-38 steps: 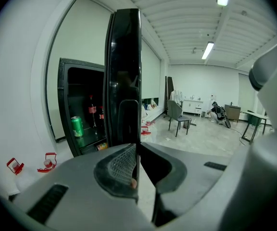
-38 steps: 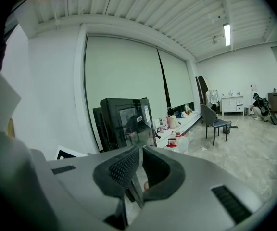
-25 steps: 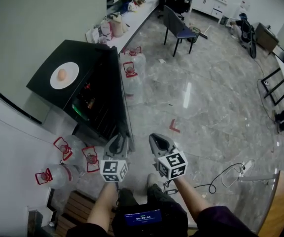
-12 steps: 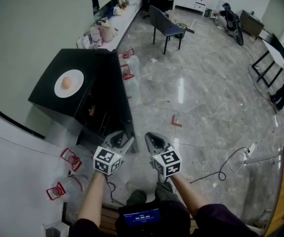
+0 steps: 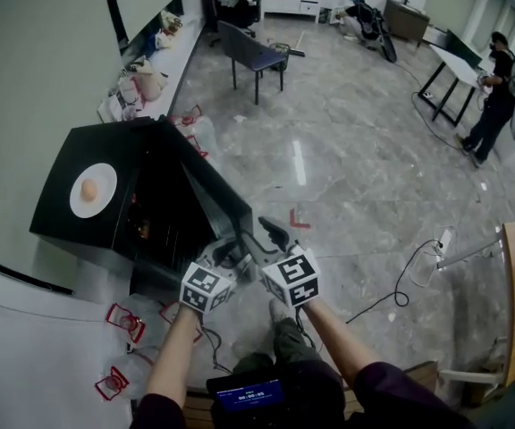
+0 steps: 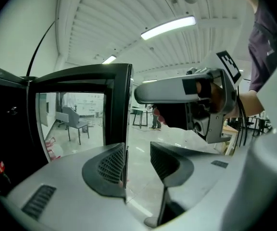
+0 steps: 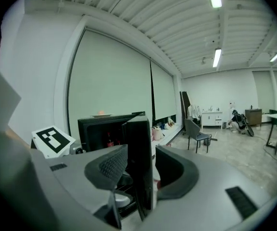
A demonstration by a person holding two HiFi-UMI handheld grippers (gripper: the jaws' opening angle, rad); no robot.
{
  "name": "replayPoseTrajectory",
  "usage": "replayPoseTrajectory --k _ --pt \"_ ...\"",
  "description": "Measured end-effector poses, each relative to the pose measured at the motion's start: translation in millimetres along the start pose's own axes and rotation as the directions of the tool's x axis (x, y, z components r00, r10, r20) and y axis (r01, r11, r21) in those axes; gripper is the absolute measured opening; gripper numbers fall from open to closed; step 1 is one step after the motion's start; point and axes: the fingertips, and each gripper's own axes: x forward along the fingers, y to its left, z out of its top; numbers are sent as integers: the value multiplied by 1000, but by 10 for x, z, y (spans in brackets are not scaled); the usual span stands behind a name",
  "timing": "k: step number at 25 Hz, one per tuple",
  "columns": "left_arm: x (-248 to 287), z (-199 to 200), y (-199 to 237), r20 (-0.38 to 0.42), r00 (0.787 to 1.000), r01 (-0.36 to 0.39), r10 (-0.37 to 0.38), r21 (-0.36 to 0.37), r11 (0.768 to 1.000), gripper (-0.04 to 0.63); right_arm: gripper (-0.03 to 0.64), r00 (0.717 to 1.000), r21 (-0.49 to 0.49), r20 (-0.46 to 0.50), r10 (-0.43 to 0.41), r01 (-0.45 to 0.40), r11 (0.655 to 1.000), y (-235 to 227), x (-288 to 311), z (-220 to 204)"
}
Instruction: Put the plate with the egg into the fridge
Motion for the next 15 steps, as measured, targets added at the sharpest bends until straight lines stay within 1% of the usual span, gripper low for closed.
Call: replayPoseTrajectory --k 4,6,8,11,15 --pt "388 67 -13 1 999 53 -53 22 998 149 193 996 -48 -4 -85 85 995 -260 127 40" --pt "569 94 -16 0 997 75 -75 19 997 149 193 991 -37 -5 -132 132 991 -461 167 21" --pt "729 182 -17 15 996 91 -91 15 996 149 193 988 -23 -5 -157 157 987 -691 203 37" --pt "910 342 59 42 996 82 -82 -17 996 149 192 989 -27 -12 -150 150 988 -1026 269 88" --pt "1141 551 258 69 997 39 -35 -56 998 149 192 990 -33 -32 -136 135 990 -1489 416 147"
